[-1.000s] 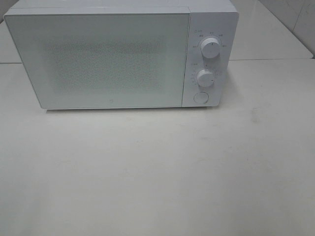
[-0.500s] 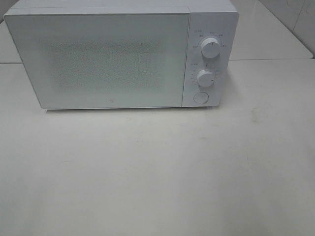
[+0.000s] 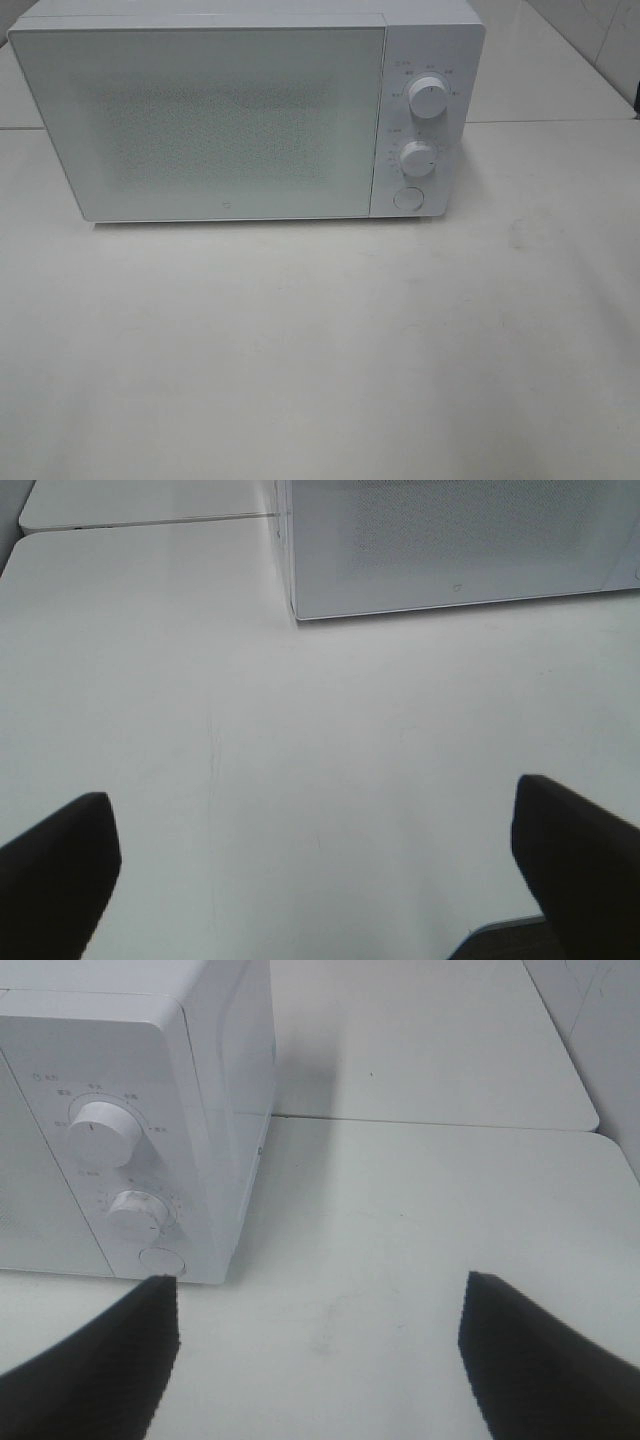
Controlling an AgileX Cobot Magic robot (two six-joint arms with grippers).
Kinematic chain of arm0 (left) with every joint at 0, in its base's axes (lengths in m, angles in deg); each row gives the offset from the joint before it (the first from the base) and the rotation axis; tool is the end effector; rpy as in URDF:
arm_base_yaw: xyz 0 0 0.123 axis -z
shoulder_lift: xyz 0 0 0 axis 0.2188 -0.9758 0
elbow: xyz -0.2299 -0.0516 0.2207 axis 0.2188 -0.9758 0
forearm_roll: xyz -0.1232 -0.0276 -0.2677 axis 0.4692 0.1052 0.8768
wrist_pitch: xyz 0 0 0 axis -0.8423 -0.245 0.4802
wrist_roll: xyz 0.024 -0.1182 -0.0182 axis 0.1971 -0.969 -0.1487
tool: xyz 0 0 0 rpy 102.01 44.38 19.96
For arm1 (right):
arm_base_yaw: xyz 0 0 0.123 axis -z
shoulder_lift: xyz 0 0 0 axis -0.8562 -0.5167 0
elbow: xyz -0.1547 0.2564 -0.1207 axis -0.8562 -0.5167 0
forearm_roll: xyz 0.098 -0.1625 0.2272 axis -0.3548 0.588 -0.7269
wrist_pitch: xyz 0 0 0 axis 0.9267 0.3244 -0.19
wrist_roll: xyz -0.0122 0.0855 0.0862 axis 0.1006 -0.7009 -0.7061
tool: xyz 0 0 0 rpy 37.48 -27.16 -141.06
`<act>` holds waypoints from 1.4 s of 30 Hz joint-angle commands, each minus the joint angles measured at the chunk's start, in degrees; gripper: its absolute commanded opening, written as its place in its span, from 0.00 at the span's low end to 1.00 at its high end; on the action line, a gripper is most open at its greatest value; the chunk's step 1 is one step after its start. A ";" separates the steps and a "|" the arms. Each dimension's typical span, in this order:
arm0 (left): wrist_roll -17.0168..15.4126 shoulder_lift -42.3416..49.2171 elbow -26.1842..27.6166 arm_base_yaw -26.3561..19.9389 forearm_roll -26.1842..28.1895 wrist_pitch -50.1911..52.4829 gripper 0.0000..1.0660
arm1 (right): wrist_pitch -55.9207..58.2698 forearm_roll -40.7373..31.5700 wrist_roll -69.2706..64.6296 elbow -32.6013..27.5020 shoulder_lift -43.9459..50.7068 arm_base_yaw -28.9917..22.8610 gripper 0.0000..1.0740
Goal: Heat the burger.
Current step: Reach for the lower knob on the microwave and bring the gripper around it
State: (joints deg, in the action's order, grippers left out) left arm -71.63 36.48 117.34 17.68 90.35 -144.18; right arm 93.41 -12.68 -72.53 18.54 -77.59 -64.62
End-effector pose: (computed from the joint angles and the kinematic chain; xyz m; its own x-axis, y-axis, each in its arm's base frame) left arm 0.0185 -0.0083 0.2894 -0.4518 0.0535 -0.8905 0.1417 0.9898 -0.0124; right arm 0.2241 0.0216 0.3027 -0.3387 0.0318 -0.9403 -0.0708 0.9957 0.0592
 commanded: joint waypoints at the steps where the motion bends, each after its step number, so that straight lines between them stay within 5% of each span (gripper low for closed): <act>1: -0.23 1.03 -0.29 -0.17 0.69 0.74 0.94 | -3.27 0.34 -0.17 0.40 -1.95 0.17 0.70; 14: -0.23 1.03 -0.29 -0.17 0.69 0.74 0.94 | -27.50 0.17 3.27 -2.01 -14.95 0.17 0.70; 22: -0.23 1.03 -0.29 -0.17 0.69 0.74 0.94 | -46.29 -8.08 12.66 -8.77 -20.80 -0.52 0.70; 34: -0.23 1.03 -0.29 -0.17 0.69 0.74 0.94 | -61.99 -34.26 27.56 -11.80 -30.37 -14.78 0.70; 42: -0.23 1.03 -0.29 -0.17 0.69 0.74 0.94 | -70.36 -41.94 28.36 -11.63 -36.15 -23.49 0.70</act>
State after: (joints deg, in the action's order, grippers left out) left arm -71.63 36.48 117.34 17.68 90.41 -144.18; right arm 24.77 -53.64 -45.03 6.85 -113.92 -87.88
